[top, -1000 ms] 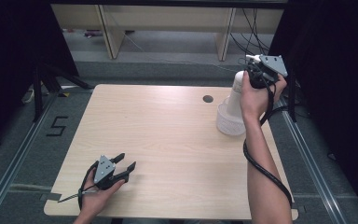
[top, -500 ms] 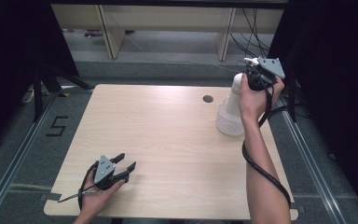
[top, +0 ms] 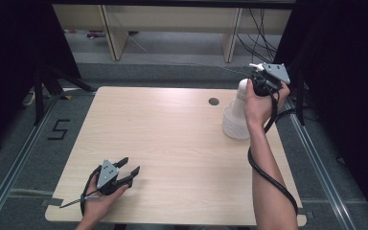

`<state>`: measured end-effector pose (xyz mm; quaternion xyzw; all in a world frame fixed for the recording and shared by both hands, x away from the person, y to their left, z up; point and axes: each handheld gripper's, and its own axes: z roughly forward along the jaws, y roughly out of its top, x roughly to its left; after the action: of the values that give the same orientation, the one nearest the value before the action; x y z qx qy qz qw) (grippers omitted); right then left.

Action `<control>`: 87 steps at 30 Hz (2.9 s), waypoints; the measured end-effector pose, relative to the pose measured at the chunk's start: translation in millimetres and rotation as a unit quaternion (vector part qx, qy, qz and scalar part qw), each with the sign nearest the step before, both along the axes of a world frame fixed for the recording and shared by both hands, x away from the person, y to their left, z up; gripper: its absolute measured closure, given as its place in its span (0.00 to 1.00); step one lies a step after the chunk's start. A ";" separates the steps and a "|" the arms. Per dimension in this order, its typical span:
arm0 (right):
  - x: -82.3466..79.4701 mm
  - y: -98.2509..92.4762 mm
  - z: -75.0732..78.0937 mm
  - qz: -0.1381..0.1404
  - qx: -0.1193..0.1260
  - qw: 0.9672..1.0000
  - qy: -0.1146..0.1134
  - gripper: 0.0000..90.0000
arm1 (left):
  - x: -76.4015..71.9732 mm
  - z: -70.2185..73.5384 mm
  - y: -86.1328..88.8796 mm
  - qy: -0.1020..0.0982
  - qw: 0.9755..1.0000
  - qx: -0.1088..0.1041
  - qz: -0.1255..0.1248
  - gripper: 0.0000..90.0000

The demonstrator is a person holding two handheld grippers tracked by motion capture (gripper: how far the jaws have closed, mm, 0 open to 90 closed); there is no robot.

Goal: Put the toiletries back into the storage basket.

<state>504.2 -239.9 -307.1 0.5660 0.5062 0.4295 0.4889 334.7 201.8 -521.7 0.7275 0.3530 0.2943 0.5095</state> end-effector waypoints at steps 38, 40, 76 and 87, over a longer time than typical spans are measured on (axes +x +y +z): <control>-1.6 2.2 -35.3 0.004 0.004 0.999 0.036 0.67 | 0.2 0.0 -0.2 0.000 1.000 0.002 -0.001 0.48; -1.1 2.3 -37.4 0.005 0.001 0.999 0.034 0.67 | 1.0 -0.4 -0.5 -0.003 1.000 0.000 -0.004 0.48; -5.0 3.5 -49.8 0.008 -0.008 0.999 0.045 0.67 | -0.3 0.1 -0.6 0.000 1.000 0.006 -0.001 0.48; -9.3 3.6 -49.2 0.014 -0.017 0.999 0.050 0.66 | 1.3 -0.5 -1.1 -0.010 1.000 0.005 -0.008 0.48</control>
<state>494.9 -236.3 -356.2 0.5713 0.5446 0.3989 0.4668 336.0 200.7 -522.2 0.7298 0.3410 0.2993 0.5114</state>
